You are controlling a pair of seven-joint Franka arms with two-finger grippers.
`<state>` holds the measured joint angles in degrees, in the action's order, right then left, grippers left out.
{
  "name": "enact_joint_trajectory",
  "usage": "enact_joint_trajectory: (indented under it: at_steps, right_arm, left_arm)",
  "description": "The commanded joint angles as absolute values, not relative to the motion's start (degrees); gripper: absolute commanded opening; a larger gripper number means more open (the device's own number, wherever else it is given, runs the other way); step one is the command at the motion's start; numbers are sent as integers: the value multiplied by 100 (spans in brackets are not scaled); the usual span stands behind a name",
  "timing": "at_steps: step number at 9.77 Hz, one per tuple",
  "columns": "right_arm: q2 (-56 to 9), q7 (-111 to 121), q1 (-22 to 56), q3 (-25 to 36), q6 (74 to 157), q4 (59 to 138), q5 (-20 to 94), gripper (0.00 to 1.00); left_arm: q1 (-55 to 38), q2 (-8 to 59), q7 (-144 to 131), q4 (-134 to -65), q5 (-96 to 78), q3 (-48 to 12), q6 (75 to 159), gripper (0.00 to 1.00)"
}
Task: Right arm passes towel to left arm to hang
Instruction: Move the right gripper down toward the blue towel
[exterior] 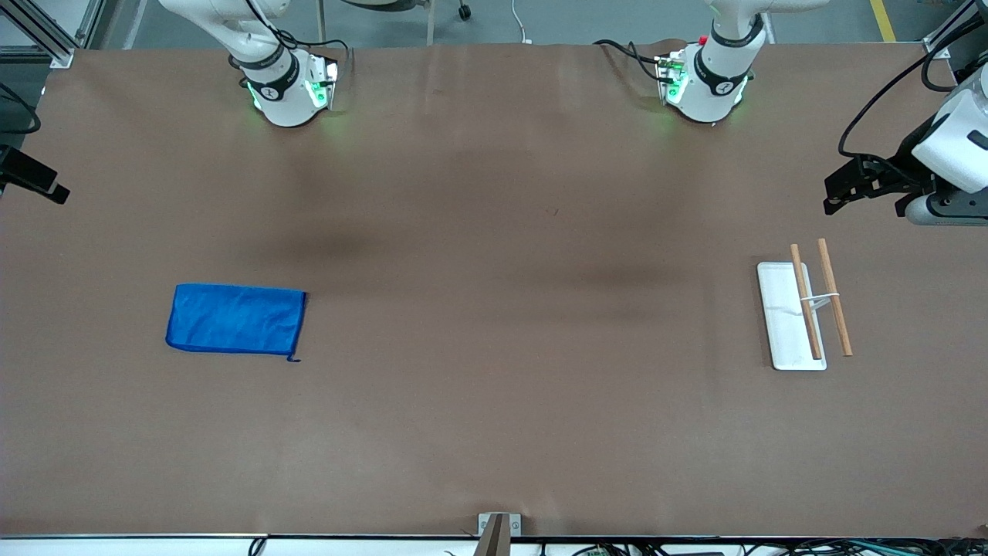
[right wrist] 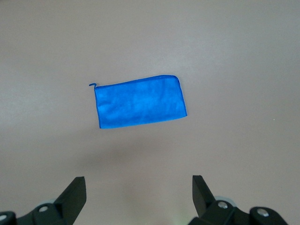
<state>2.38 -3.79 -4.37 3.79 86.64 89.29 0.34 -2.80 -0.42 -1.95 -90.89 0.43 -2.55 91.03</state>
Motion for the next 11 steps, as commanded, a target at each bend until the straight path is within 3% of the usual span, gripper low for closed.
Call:
enact_joint_trajectory:
  at_steps: [1, 4, 6, 11]
  right_arm:
    - [211, -396, -431, 369, 8569, 8850, -35, 100]
    - [176, -361, -422, 360, 8578, 8990, -105, 100]
    - [-157, -352, -343, 352, 9163, 9533, -334, 100]
    - [-938, 420, -352, 334, 12430, 11731, -343, 100]
  left_arm:
    - [-281, 44, -184, -9123, 97, -281, 9062, 100]
    - [-334, 149, -167, -8860, 123, -316, 9062, 100]
    - [-369, 342, -167, -8658, 97, -325, 9062, 100]
    - [-299, 299, -668, -8754, -61, -334, 9062, 100]
